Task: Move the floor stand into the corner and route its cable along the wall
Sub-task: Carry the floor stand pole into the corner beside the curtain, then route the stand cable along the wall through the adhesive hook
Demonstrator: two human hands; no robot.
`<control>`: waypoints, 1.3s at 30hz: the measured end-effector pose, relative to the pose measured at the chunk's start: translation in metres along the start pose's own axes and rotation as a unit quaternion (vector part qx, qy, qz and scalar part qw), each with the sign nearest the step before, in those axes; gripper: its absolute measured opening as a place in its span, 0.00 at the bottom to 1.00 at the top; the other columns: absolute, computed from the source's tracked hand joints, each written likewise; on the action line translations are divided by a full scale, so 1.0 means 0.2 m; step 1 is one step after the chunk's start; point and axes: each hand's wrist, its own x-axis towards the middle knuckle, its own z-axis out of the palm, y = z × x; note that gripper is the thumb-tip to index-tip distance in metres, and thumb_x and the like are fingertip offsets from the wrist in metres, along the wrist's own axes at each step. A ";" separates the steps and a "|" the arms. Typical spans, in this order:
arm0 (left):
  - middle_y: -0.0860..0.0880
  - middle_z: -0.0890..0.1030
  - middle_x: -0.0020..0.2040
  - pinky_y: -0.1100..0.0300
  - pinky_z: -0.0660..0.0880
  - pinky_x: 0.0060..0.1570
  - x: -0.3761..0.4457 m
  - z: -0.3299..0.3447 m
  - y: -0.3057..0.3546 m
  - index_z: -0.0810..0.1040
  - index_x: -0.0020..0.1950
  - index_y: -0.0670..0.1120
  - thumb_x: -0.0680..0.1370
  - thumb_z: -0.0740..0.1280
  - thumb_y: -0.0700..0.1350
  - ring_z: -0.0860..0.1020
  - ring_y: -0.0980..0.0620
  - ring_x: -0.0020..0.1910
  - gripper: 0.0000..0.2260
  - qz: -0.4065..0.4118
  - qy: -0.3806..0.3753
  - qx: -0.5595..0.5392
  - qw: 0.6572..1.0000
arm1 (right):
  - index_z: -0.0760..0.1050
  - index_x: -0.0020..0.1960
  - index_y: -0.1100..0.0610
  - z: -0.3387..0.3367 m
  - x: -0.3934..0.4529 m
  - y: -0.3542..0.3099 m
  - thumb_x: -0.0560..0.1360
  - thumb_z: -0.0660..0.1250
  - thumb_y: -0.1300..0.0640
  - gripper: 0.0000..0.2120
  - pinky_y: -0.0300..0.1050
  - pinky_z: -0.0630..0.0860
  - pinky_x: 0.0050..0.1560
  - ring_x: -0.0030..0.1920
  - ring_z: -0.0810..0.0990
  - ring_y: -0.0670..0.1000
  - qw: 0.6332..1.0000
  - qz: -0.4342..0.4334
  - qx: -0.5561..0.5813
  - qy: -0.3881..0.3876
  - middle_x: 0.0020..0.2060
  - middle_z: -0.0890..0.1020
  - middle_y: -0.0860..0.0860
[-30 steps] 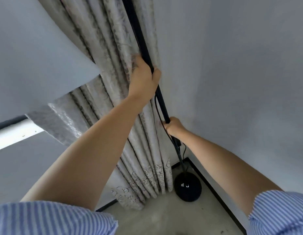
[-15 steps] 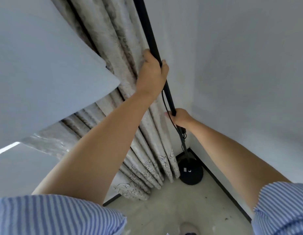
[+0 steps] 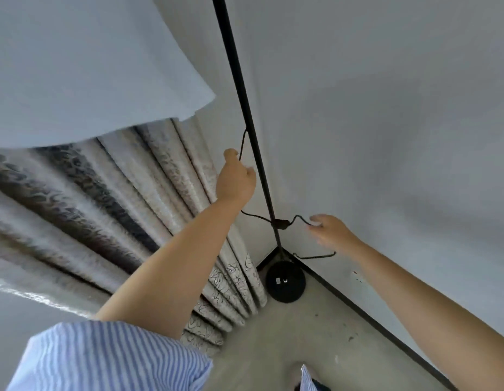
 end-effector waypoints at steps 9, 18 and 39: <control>0.38 0.75 0.59 0.54 0.72 0.38 -0.80 0.06 -0.28 0.61 0.66 0.42 0.79 0.57 0.39 0.74 0.44 0.43 0.16 -0.044 -0.247 0.072 0.965 | 0.72 0.35 0.61 0.27 -0.92 0.21 0.76 0.60 0.60 0.12 0.31 0.65 0.22 0.21 0.66 0.46 0.998 0.008 0.035 0.049 0.23 0.68 0.51; 0.38 0.74 0.63 0.59 0.74 0.35 -1.37 -0.19 -0.38 0.55 0.73 0.48 0.79 0.55 0.34 0.76 0.45 0.46 0.23 0.085 -0.299 0.070 0.948 | 0.72 0.54 0.71 0.47 -1.59 0.10 0.76 0.54 0.67 0.12 0.41 0.66 0.34 0.27 0.67 0.50 0.986 -0.022 0.136 0.097 0.27 0.71 0.52; 0.38 0.78 0.58 0.51 0.71 0.59 -1.49 -0.29 -0.13 0.74 0.59 0.40 0.80 0.55 0.37 0.75 0.40 0.56 0.11 0.252 -0.259 0.434 0.825 | 0.73 0.38 0.56 0.26 -2.41 0.55 0.78 0.55 0.60 0.13 0.33 0.66 0.20 0.15 0.61 0.42 0.983 0.061 0.162 -0.066 0.15 0.70 0.44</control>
